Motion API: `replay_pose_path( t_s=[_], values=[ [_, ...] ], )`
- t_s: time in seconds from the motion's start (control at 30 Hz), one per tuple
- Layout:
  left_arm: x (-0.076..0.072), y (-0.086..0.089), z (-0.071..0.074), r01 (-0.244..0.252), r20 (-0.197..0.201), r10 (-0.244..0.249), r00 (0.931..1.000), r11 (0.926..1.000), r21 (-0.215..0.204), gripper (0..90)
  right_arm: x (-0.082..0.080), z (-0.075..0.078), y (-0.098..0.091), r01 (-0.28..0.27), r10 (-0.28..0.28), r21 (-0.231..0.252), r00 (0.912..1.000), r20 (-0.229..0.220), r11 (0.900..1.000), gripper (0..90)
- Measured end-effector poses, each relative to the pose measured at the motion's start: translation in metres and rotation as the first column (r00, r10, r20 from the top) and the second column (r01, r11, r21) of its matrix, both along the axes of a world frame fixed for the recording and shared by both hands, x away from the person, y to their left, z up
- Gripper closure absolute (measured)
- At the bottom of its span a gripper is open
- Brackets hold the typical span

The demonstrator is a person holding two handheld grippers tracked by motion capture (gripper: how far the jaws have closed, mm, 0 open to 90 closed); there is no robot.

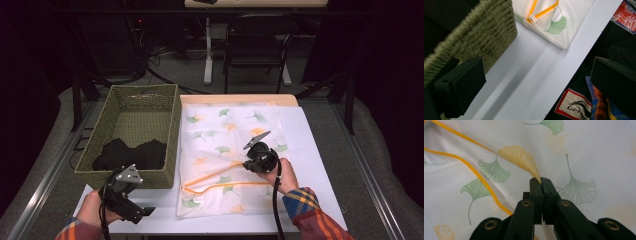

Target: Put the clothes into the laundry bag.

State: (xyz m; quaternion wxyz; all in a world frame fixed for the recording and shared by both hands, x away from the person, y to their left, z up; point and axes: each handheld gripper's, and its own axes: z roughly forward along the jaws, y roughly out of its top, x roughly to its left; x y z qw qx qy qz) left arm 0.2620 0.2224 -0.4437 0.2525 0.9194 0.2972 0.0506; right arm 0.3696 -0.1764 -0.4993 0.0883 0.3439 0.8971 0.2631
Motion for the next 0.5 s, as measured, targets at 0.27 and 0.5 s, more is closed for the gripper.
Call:
replay_pose_path(
  t_s=[0.27, 0.5],
  values=[
    [0.009, 0.009, 0.019, -0.006, 0.025, 0.006, 0.9997, 1.0, 0.0, 0.1, 0.0, 0.003, -0.001, 0.002, -0.002, 0.006, 1.0, 0.008, 1.0, 89.4],
    [0.019, 0.012, 0.03, -0.005, 0.047, 0.003, 0.9989, 0.9993, 0.037, 0.1, -0.001, 0.005, -0.001, 0.002, -0.002, 0.007, 0.9999, 0.013, 1.0, 89.4]
  ],
)
